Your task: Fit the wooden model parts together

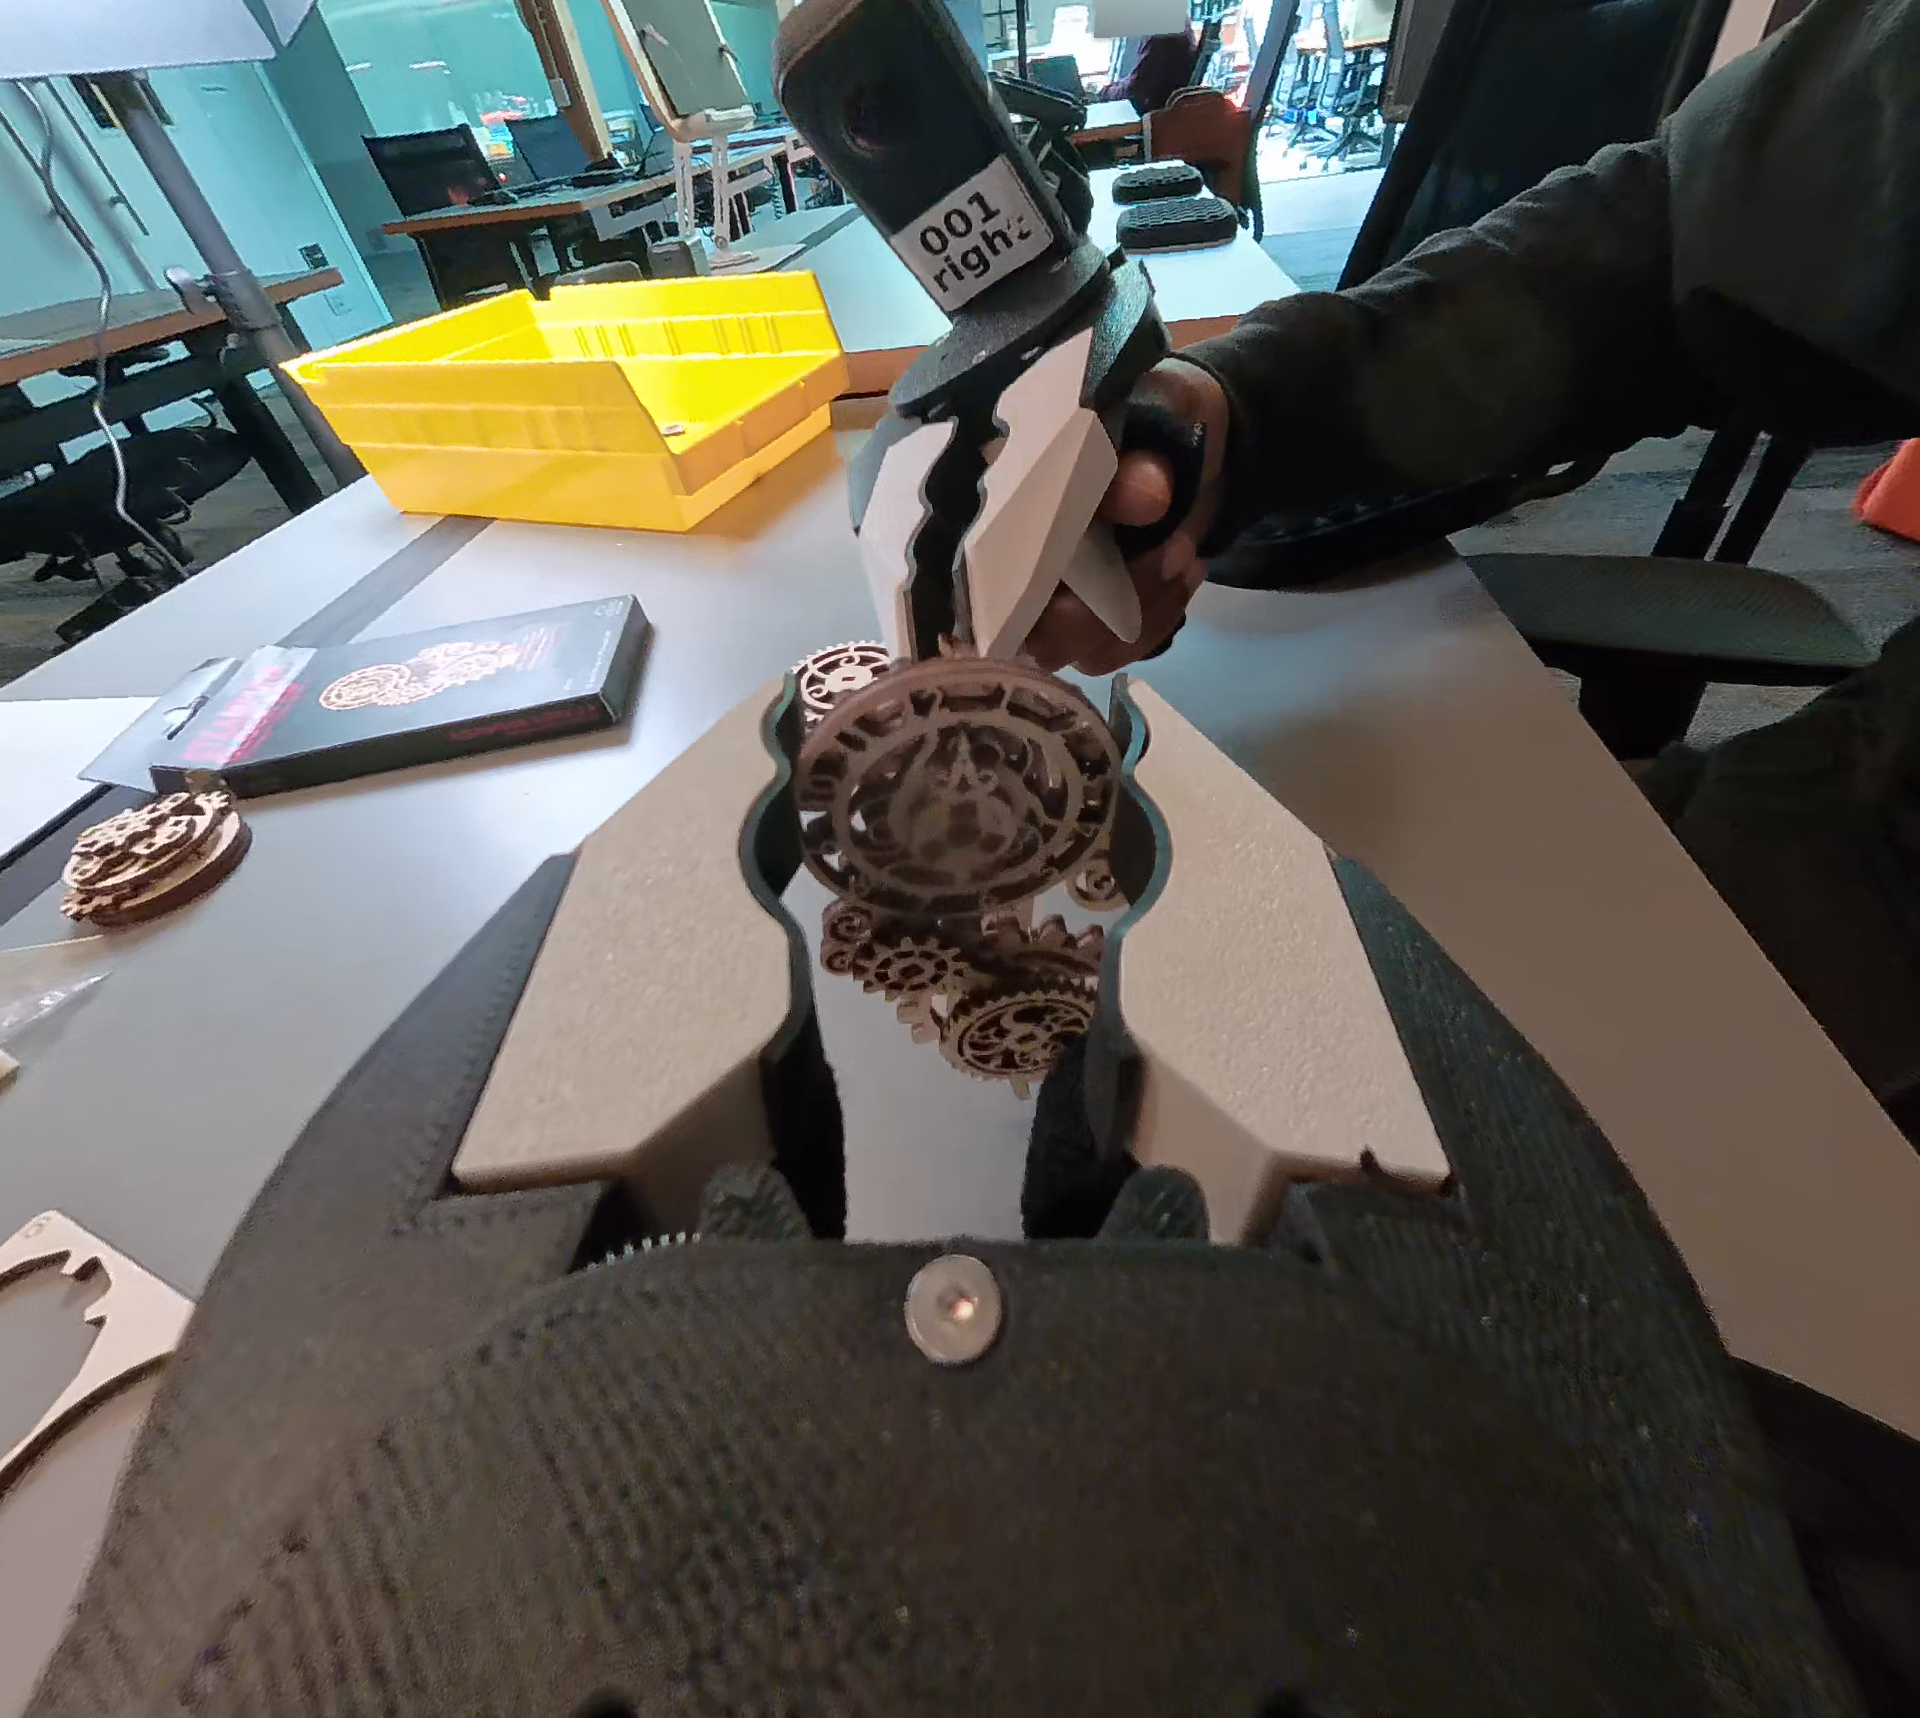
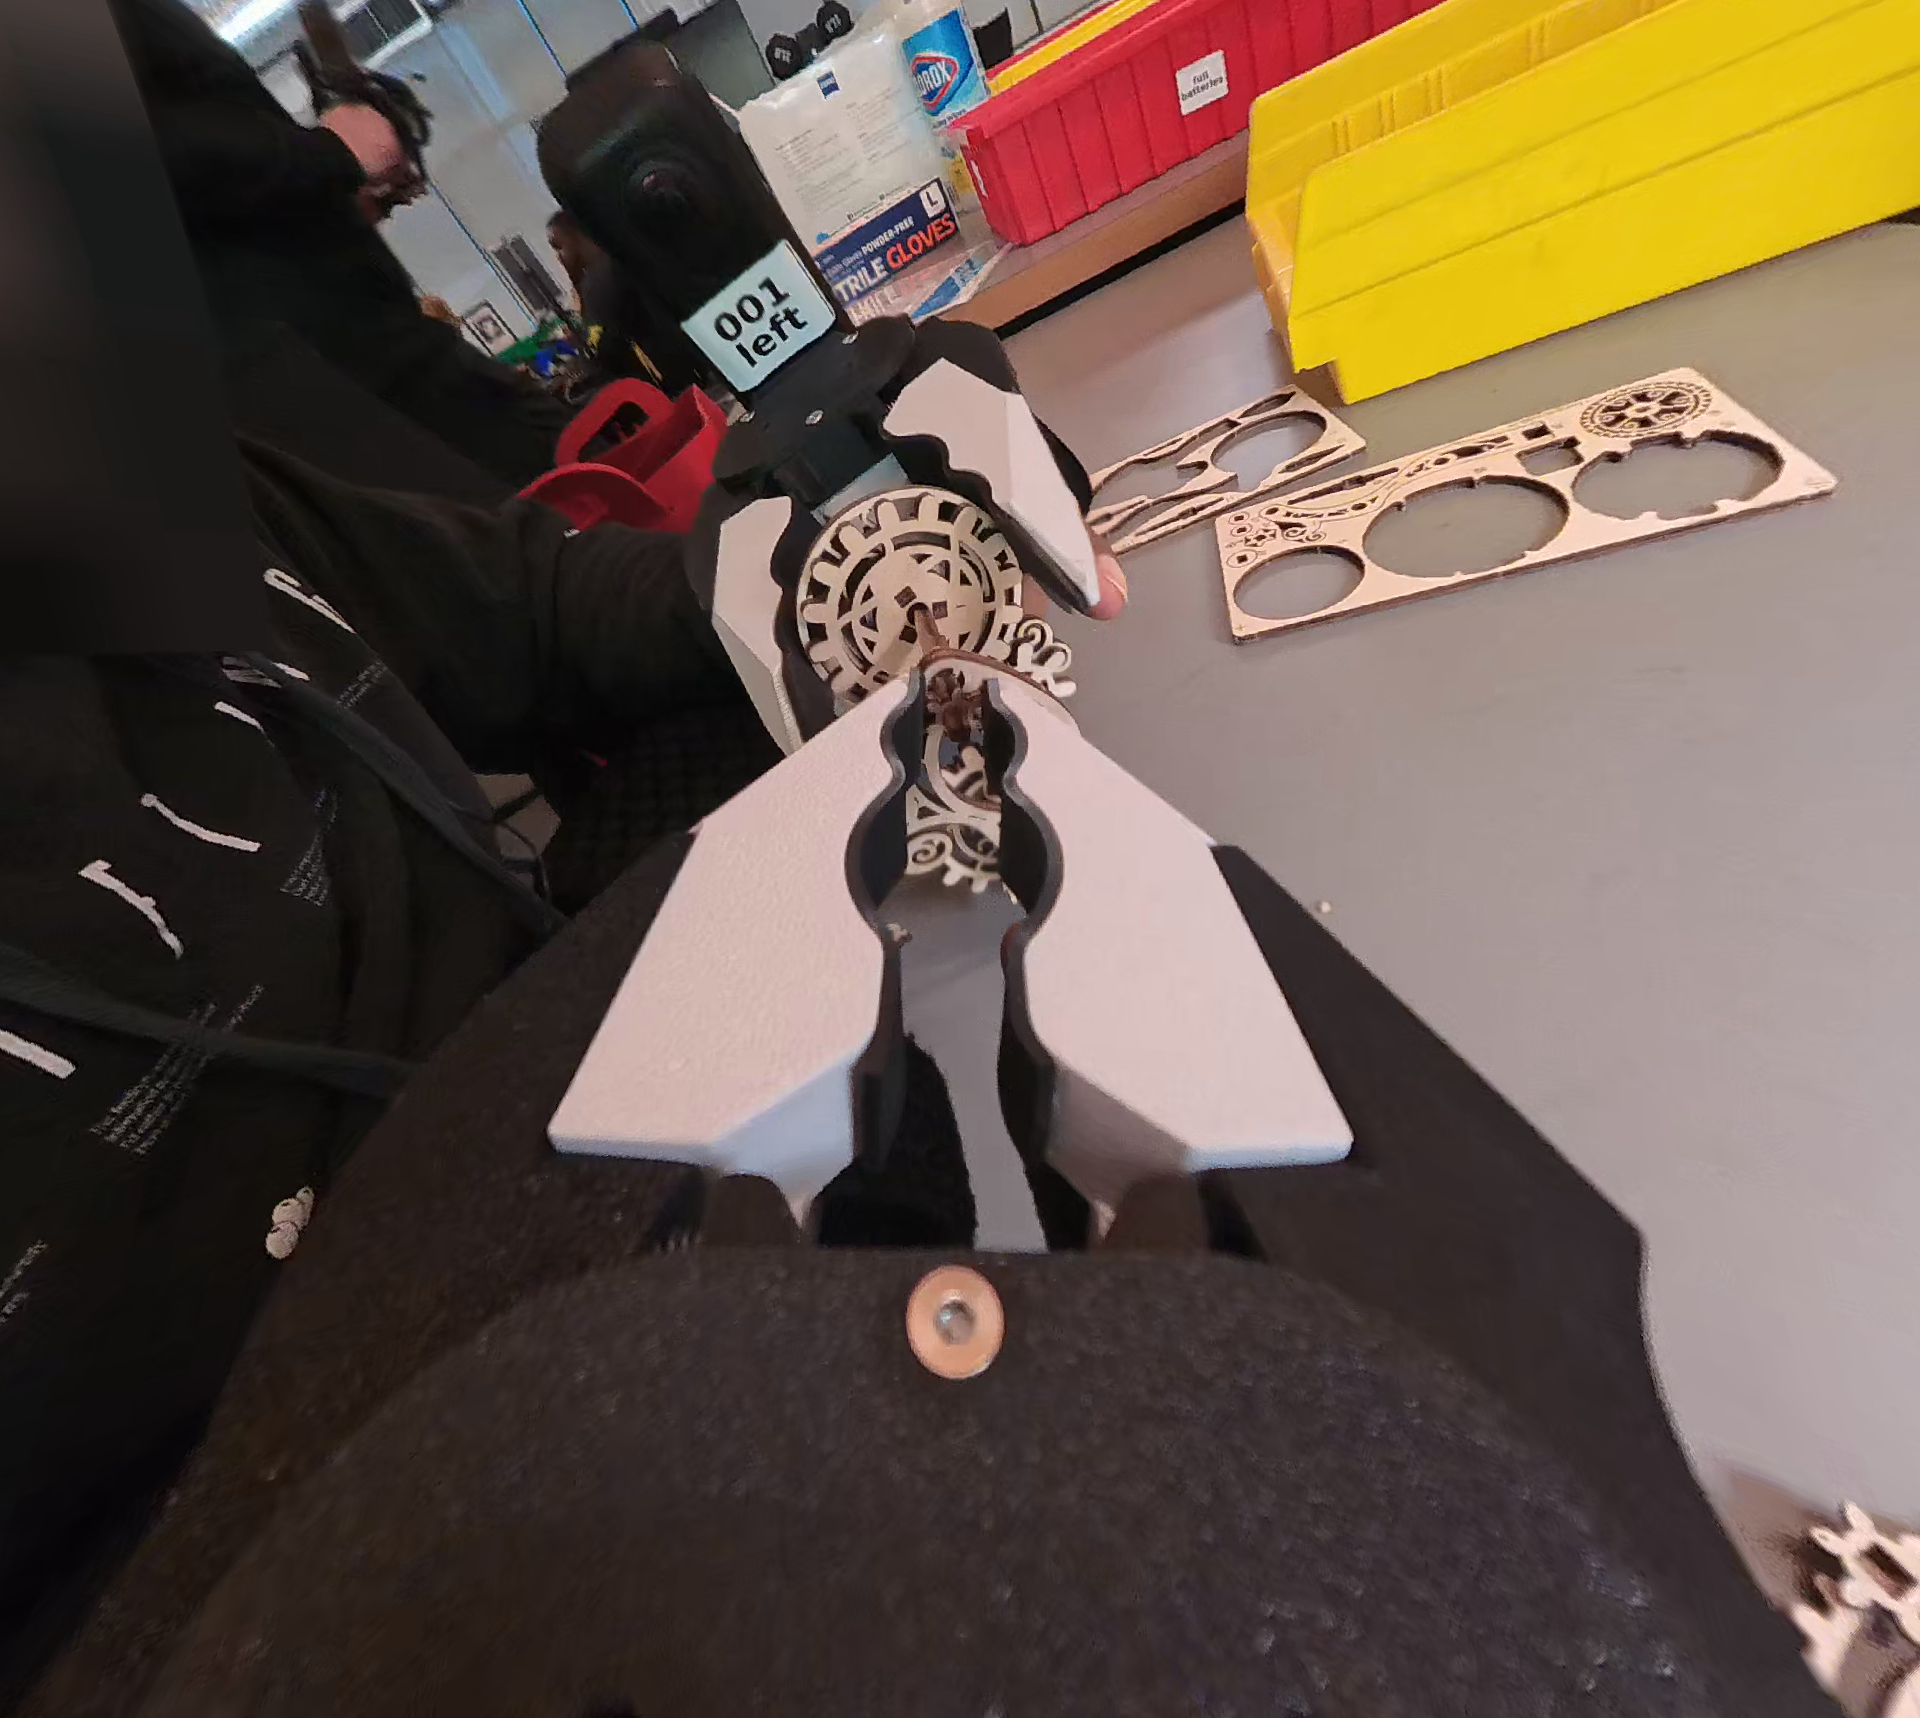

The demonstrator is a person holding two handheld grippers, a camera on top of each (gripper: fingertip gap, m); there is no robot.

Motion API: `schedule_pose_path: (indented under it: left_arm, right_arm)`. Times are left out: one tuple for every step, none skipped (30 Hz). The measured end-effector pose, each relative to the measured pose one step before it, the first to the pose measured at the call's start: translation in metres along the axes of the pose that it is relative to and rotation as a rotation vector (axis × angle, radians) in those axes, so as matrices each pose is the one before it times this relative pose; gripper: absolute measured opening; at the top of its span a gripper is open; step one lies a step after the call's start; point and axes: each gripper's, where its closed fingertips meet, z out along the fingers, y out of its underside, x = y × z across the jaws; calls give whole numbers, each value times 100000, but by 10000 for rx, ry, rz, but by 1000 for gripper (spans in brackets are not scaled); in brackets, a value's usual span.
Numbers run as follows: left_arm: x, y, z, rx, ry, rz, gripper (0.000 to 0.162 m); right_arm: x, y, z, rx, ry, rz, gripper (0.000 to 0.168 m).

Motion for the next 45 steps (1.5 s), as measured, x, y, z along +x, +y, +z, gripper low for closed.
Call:
schedule_pose_path:
  left_arm:
    - [4, 35, -43, 13, 18, -53, 57]
    - [-37, 77, -35, 2, -6, -12, 57]
    - [-17, 91, -30, 6, 8, -9, 57]
    - [4, 71, -30, 24, 37, -39, 57]
    - [36, 54, -19, 34, 48, -44, 57]
    - [20, 53, -5, 24, 37, -13, 57]
    - [74, 78, 44, 5, 54, 20, 57]
    - [171, 108, 60, -7, 102, 43, 57]
    - [143, 85, 45, 2, 74, 58, 57]
    - [-11, 64, -12, 19, -11, 47, 57]
    - [-34, 40, -14, 11, -5, -3, 57]
    - [9, 8, -2, 18, 54, -53, 57]
    - [17, 9, 16, 23, 58, -63, 57]
    - [21, 69, 23, -4, 48, -23, 57]
    - [19, 130, 27, -46, 31, 16, 57]
    - [-27, 137, 18, -43, -4, 18, 57]
    - [-63, 89, -39, -7, -18, -10, 57]
    - [-79, 41, -71, 29, -5, -59, 57]
    - [-65, 61, -52, 14, 18, -93, 57]
    - [-92, 96, -21, 0, 12, -88, 57]
    - [-98, 78, -9, 26, -4, -85, 57]
    - [-112, 14, -11, 59, -8, -106, 57]
    - [-113, 0, -20, 46, -2, -110, 57]
    - [-159, 35, -15, 10, -29, -95, 57]
    - [-223, 109, 5, -41, -85, -80, 57]
    - [-253, 191, 27, -91, -108, -47, 57]
    - [-269, 231, 38, -115, -117, -55, 57]
    - [-331, 164, 35, -103, -152, -105, 57]
    - [-380, 74, -6, -62, -175, -110, 57]
    - [-367, 98, -32, -64, -167, -56, 57]
    - [-335, 145, -54, -99, -137, -42, 57]
    - [-278, 174, -64, -129, -97, -67, 57]
    - [-305, 245, -45, -173, -110, -81, 57]
    - [-353, 367, -11, -253, -155, -59, 57]
    - [-303, 424, 14, -290, -135, -31, 57]
    - [-187, 404, 46, -284, -86, -21, 57]
    - [-193, 335, 58, -234, -120, -18, 55]
    - [-153, 254, 55, -176, -118, -25, 55]
    - [-51, 286, 74, -203, -57, -44, 56]
    - [-63, 332, 111, -231, -54, -72, 57]
    - [-135, 275, 54, -196, -99, -48, 63]
    - [-196, 166, -62, -127, -144, 27, 67]
    - [-236, 3, -259, -55, -198, 63, 71]
    - [-317, -265, -504, 44, -254, 34, 74]
    - [-289, -524, -711, 184, -235, -14, 75]
  right_arm:
    - [-9, -49, 38, 104, -62, 111, 9]
    - [26, -25, 50, 56, -2, 31, 9]
    - [29, 2, 50, -7, 35, -66, 9]
    - [-11, -19, 32, -25, 34, -106, 9]
    - [-51, -86, 9, -17, 19, -106, 9]
    - [-49, -67, 28, -60, 32, -116, 9]
    - [-111, -12, 72, -120, 24, -173, 9]
    - [-72, 25, 117, -159, 85, -260, 9]
    - [13, -14, 103, -143, 140, -292, 9]
    - [-11, -174, 36, -45, 74, -246, 9]
    - [0, -142, 56, -76, 36, -146, 9]
    - [13, -109, 74, -80, 26, -144, 9]
    - [-35, -42, 113, -94, -4, -169, 9]
    - [-3, -9, 150, -87, 17, -172, 10]
    - [34, 39, 164, -88, 28, -149, 10]
    - [21, 21, 181, -56, 10, -85, 10]
    - [47, -43, 115, 3, 8, -30, 10]
    - [80, -8, 83, -18, 16, -8, 10]
    - [90, -28, 33, 8, 24, -13, 10]
    - [90, -136, -50, 81, 36, -29, 15]
    - [2, -250, -162, 124, 7, -28, 18]
    - [17, -363, -275, 145, 49, -14, 24]
    - [4, -389, -360, 107, 89, -42, 32]
    - [-41, -414, -468, 110, 91, -84, 36]
    - [6, -466, -592, 161, 156, -104, 39]
    - [66, -419, -668, 165, 197, -112, 41]
    - [123, -276, -729, 124, 201, -106, 42]
    - [249, -81, -761, 64, 245, -116, 42]
    - [377, 81, -763, 47, 290, -127, 43]
    - [481, 187, -724, 65, 296, -76, 43]
    - [491, 255, -657, 91, 258, -18, 43]
    - [512, 344, -583, 94, 238, -13, 42]
    - [540, 424, -505, 103, 232, 15, 42]
    - [490, 442, -406, 123, 197, 45, 42]
    - [346, 382, -317, 128, 130, 85, 41]
    - [141, 321, -221, 87, 36, 64, 40]
    - [78, 280, -129, 5, 64, -47, 40]
    - [57, 191, -61, -43, 92, -162, 41]
    - [-48, 67, 4, -57, 51, -206, 40]
    - [-106, -42, 45, 1, 13, -131, 41]
    - [-142, -79, 81, 65, -39, -6, 40]
    - [-138, 82, 133, 20, -71, 70, 41]
    - [-78, 361, 170, -108, -49, 33, 41]
    - [58, 566, 174, -208, 33, -77, 41]
    - [105, 626, 164, -242, 63, -156, 41]
